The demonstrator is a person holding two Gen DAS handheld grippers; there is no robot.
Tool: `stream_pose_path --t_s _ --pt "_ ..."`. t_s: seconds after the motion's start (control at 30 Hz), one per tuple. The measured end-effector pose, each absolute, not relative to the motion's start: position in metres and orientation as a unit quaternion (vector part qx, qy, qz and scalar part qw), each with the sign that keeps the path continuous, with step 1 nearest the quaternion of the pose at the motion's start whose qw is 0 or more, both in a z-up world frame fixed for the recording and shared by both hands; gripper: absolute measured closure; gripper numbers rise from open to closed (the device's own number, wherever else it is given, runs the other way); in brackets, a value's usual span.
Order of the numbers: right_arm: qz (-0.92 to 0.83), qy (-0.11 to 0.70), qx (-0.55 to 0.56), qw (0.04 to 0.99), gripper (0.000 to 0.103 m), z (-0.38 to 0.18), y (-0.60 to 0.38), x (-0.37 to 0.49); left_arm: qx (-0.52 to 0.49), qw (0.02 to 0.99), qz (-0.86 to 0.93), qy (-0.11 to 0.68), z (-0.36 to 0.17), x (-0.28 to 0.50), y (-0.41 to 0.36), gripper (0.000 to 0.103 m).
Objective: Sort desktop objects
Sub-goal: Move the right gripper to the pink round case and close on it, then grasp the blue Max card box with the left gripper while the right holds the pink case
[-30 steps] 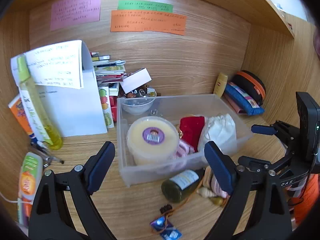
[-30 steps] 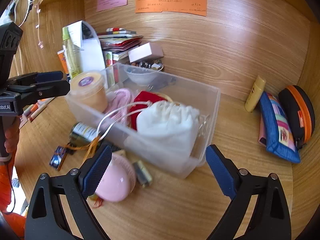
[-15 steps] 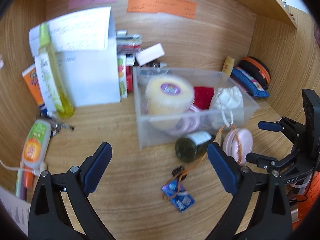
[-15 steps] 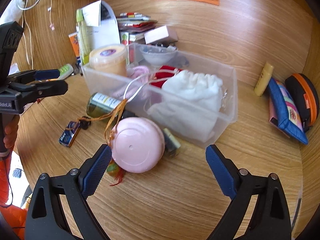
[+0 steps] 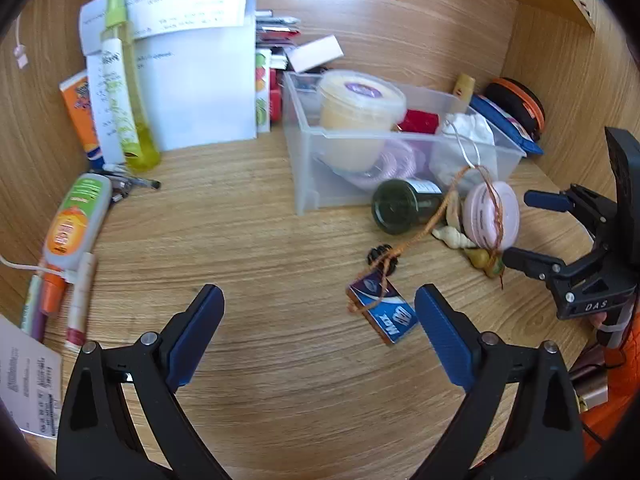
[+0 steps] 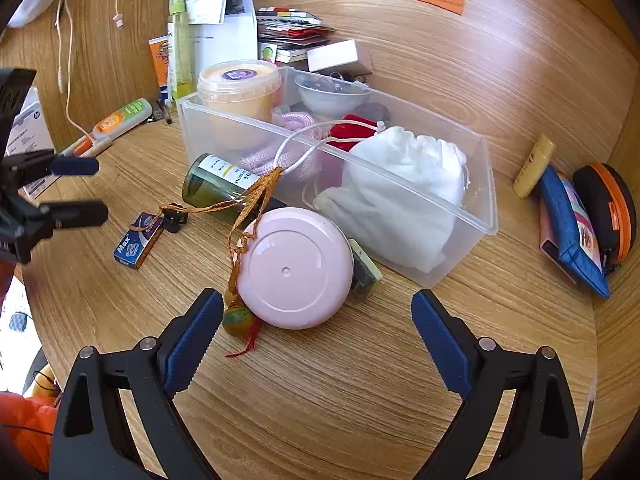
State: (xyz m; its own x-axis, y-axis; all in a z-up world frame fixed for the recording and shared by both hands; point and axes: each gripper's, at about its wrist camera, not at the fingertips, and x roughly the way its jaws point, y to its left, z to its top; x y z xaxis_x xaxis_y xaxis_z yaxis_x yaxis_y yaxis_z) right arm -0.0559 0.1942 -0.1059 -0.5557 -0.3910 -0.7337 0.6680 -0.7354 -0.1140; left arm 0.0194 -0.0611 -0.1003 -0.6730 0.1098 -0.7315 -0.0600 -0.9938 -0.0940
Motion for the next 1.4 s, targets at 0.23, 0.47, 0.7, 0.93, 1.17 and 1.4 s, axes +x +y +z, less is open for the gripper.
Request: stream_pose_path --t_s 0.23,0.47,0.7,0.93,1.17,1.4 --pt "-0.863 0.179 0.357 0.309 0.01 -0.109 0.182 -0.061 -0.415 0.059 0.907 -0.031 -0.113 0.015 -0.051 0.006" --pt "-0.861 0.164 0.364 0.314 0.033 -0.11 0.174 -0.071 -0.416 0.063 0.907 -0.03 -0.114 0.016 -0.048 0.006" --pt "-0.858 0.162 0.365 0.322 0.041 -0.108 0.185 -0.064 -0.418 0.068 0.906 -0.018 -0.114 0.016 -0.041 0.006" --pt "-0.859 0.155 0.373 0.315 0.041 -0.108 0.213 -0.053 -0.426 0.077 0.901 -0.01 -0.118 0.012 -0.03 0.006" --pt "-0.868 0.141 0.358 0.315 0.026 -0.096 0.233 -0.042 -0.432 0.071 0.899 -0.001 -0.117 0.01 -0.023 0.006" --pt "-0.878 0.146 0.35 0.292 0.026 -0.094 0.256 -0.038 -0.442 0.068 0.894 0.007 -0.117 0.007 -0.019 0.039"
